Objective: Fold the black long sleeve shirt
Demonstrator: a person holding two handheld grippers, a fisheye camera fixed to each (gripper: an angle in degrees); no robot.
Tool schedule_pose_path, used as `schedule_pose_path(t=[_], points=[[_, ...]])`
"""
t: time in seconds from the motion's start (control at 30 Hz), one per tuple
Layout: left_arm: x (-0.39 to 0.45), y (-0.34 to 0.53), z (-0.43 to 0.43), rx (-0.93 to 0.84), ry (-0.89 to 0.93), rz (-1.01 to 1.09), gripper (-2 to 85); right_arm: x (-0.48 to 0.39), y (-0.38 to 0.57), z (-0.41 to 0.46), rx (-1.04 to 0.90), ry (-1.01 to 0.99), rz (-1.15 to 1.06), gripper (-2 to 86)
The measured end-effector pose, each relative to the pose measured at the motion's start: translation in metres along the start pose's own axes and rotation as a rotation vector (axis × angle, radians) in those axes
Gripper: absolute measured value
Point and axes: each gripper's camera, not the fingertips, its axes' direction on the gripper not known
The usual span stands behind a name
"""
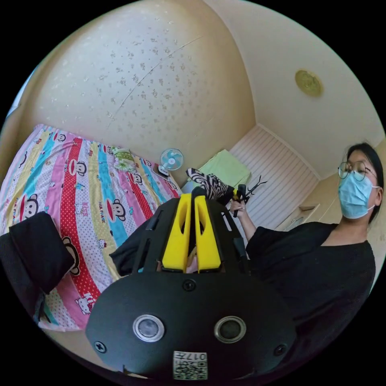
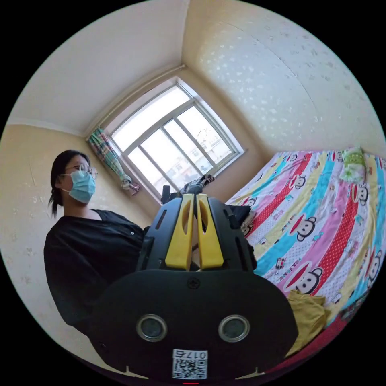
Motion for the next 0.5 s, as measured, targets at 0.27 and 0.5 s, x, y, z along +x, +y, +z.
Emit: schedule_pose_path(t=[0.27,0.5], points=[[0.026,-0.073,-0.018,-0.145,-0.107,0.036,-1.0,-0.035,0.029,0.004,0.22,-0.022,0.029,0.9],[-0.129,-0.227,0.069,-0.398,-0.19,-0.055,-0.9,0.084,-0.09,0.052,-0.14,0.377,0.153,1.1]])
